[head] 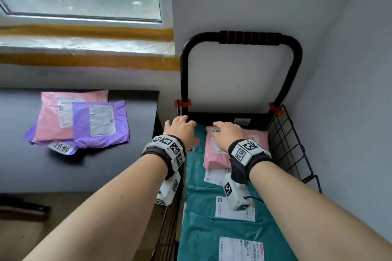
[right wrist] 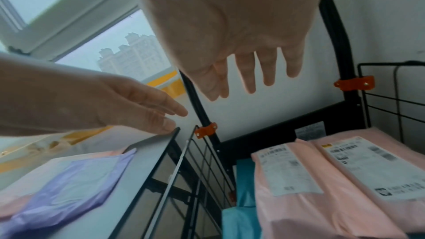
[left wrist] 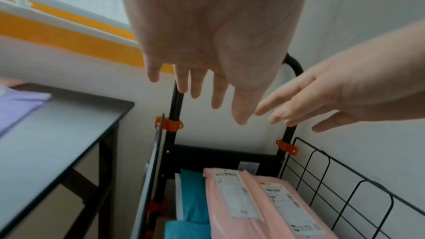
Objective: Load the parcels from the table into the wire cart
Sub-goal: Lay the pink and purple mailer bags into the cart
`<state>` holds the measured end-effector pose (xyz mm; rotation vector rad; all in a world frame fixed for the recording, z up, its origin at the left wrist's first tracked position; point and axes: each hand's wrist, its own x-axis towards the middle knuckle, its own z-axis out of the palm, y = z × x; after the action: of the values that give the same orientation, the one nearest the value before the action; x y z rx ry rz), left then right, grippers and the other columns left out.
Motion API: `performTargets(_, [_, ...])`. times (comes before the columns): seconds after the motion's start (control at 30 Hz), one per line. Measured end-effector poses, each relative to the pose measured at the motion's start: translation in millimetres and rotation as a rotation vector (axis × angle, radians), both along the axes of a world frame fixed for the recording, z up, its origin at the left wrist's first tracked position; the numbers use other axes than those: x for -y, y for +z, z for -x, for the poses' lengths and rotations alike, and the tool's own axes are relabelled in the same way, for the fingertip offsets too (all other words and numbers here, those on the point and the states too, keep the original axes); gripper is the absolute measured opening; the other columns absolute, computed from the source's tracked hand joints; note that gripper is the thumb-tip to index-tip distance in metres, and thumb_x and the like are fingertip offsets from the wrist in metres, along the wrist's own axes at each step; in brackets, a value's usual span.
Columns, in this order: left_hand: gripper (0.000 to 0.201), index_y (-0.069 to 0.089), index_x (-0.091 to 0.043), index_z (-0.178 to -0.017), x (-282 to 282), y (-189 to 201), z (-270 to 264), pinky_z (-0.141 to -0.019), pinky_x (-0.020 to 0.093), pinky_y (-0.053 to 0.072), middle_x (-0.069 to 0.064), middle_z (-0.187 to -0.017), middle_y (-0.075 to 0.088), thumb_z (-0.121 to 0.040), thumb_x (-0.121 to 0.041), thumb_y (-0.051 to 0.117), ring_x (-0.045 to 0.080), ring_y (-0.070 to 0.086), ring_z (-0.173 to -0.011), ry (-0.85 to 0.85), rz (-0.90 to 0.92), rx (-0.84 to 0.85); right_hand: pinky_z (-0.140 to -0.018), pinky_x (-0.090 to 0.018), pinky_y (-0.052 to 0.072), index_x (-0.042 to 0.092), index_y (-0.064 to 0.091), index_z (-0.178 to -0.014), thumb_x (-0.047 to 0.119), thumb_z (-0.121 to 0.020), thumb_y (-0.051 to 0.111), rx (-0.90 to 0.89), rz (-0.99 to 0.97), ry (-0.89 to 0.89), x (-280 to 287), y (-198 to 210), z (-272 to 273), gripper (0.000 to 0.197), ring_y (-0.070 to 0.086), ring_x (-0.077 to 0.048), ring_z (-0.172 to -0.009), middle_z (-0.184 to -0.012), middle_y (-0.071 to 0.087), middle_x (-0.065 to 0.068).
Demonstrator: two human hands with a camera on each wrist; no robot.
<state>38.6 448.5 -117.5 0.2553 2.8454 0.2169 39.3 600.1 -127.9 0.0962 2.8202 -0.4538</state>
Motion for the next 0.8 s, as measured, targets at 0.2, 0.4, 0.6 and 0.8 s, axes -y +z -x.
performTargets(0.2, [0.052, 0.043, -0.026, -0.139, 103, 36, -40, -0.11, 0.044, 0.023, 0.003, -0.147, 0.036, -0.09, -0.038, 0.053, 0.021, 0.027, -0.139, 0.0, 0.039, -0.07, -0.109, -0.035, 0.034, 0.027, 0.043, -0.141, 0.025, -0.094, 0.044, -0.006, 0.022, -0.006, 101, 36, -34, 0.047, 0.04, -0.032, -0.132, -0.144, 0.046, -0.007])
performTargets(0.4, [0.05, 0.043, -0.026, -0.139, 208, 53, -77, -0.11, 0.044, 0.025, 0.003, -0.144, 0.04, -0.092, -0.037, 0.051, 0.024, 0.033, -0.135, 0.04, 0.056, -0.104, -0.11, -0.04, 0.035, 0.03, 0.048, -0.137, 0.029, -0.091, 0.047, -0.025, 0.02, 0.007, 207, 62, -63, 0.046, 0.041, -0.031, -0.132, -0.143, 0.048, -0.005])
performTargets(0.6, [0.048, 0.046, -0.023, -0.136, 289, 58, -102, -0.109, 0.044, 0.026, 0.003, -0.141, 0.043, -0.092, -0.041, 0.049, 0.023, 0.035, -0.133, 0.081, 0.081, -0.117, -0.11, -0.038, 0.036, 0.028, 0.049, -0.136, 0.025, -0.09, 0.048, -0.026, 0.026, 0.061, 284, 76, -84, 0.047, 0.042, -0.029, -0.132, -0.144, 0.047, -0.005])
performTargets(0.8, [0.046, 0.049, -0.023, -0.134, 343, 59, -108, -0.111, 0.045, 0.025, 0.004, -0.137, 0.047, -0.091, -0.038, 0.051, 0.023, 0.036, -0.133, 0.113, 0.147, -0.166, -0.107, -0.031, 0.038, 0.026, 0.053, -0.134, 0.016, -0.092, 0.046, -0.055, -0.04, 0.169, 330, 92, -90, 0.044, 0.049, -0.026, -0.128, -0.14, 0.051, -0.003])
